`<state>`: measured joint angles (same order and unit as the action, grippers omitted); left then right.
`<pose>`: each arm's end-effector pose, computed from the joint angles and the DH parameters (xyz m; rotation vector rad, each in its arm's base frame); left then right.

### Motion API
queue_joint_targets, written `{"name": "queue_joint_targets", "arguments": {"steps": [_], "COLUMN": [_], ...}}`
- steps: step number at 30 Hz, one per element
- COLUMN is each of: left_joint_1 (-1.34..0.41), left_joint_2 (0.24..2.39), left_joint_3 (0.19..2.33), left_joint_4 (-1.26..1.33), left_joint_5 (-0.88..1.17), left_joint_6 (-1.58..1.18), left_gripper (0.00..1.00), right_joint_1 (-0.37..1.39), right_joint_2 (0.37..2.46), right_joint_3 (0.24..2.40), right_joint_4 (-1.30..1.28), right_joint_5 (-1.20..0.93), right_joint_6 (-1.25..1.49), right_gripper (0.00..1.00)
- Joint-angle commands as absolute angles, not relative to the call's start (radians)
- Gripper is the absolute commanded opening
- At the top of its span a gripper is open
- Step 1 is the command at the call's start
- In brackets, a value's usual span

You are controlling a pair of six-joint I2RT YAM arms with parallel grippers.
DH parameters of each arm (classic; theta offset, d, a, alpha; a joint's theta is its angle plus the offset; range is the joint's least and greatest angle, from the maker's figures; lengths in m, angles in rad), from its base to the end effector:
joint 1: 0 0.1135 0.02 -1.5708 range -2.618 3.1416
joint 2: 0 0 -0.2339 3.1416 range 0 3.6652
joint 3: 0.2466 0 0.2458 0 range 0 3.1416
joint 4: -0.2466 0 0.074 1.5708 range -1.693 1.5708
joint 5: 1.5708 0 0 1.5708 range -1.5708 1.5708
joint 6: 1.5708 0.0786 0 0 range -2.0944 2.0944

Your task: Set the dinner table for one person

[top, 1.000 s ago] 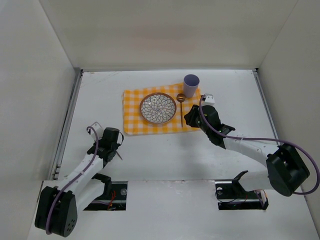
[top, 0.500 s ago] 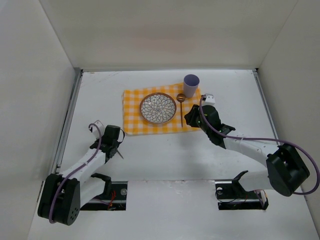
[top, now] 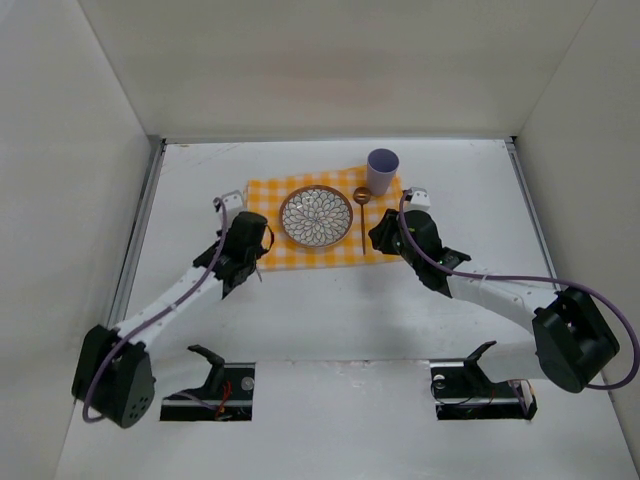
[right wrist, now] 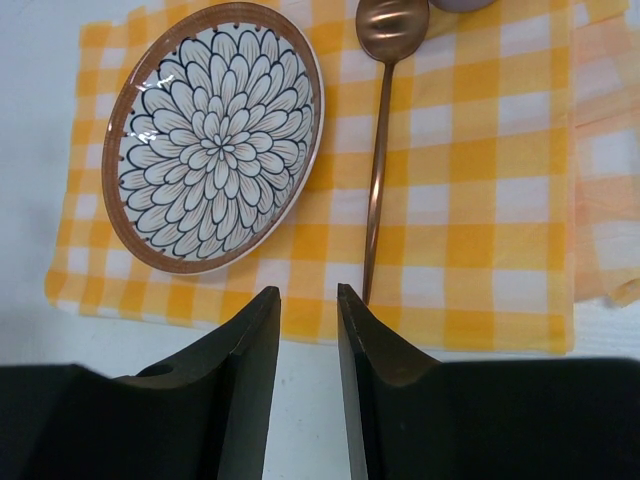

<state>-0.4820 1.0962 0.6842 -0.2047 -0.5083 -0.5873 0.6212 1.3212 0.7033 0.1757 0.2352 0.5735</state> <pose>0.2587 -0.0922 0.1986 -0.3889 2.0652 -0.0830 0.2768 0.1756 0.1866 0.1036 2.0369 0.5254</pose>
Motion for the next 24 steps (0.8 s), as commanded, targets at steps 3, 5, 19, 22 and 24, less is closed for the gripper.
{"name": "queue_joint_targets", "arguments": {"steps": [3,5,19,22,24], "left_joint_1": [-0.502,-0.501,-0.456,-0.459,-0.459], "left_joint_2": [1.34,1.417,1.712,1.733,1.743], "left_joint_3": [0.865,0.922,1.052,1.068,1.075], "left_joint_4": [-0.092,-0.078,0.028,0.038,0.041], "left_joint_5": [-0.479,-0.472,-0.483,-0.483,-0.482], "left_joint_6": [-0.353,-0.302,-0.178,-0.169,-0.167], "left_gripper": [0.02,0.02,0.02,0.02,0.02], "right_joint_1": [0.614,0.614,0.604,0.599,0.604], "right_joint_2": [1.301,1.299,1.305,1.312,1.318], "right_joint_3": [0.695,0.693,0.69,0.689,0.695], "right_joint_4": [0.229,0.23,0.23,0.233,0.23], "right_joint_5": [0.242,0.245,0.25,0.25,0.25], "right_joint_6": [0.583,0.583,0.584,0.584,0.584], "right_gripper": [0.36,0.36,0.37,0.37,0.37]}}
